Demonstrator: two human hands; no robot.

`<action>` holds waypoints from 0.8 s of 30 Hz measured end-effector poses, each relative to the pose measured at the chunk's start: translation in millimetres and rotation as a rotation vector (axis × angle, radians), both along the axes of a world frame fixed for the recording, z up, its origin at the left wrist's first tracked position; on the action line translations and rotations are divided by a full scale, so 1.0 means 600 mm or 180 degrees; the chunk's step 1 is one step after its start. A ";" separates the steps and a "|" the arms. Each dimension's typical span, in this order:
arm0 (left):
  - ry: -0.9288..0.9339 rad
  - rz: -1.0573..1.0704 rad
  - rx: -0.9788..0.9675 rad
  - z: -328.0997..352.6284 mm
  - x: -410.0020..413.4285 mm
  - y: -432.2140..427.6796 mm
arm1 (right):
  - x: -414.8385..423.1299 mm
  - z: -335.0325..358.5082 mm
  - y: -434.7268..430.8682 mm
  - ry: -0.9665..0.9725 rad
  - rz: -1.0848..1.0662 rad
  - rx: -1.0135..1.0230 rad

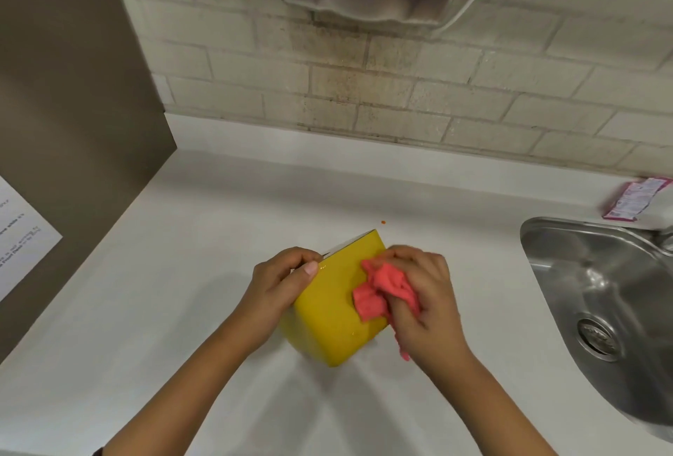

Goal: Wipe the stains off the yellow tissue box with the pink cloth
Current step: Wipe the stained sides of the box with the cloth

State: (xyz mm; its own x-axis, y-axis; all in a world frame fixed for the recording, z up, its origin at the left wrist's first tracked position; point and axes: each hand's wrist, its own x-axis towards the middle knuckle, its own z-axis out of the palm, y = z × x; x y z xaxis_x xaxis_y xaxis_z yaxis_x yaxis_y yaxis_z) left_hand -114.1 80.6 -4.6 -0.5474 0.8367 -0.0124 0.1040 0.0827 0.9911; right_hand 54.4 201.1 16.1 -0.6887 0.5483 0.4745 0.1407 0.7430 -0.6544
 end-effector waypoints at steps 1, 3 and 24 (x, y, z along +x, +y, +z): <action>0.0005 -0.0001 -0.0009 -0.001 0.002 0.000 | -0.013 0.005 -0.004 -0.0037 -0.0175 -0.0008; 0.0009 0.0025 0.0013 0.000 0.004 -0.001 | -0.037 0.014 -0.025 -0.0155 -0.0270 0.0091; -0.0448 -0.0482 0.0054 -0.003 -0.018 -0.036 | 0.032 -0.036 0.005 0.2321 -0.0014 -0.5035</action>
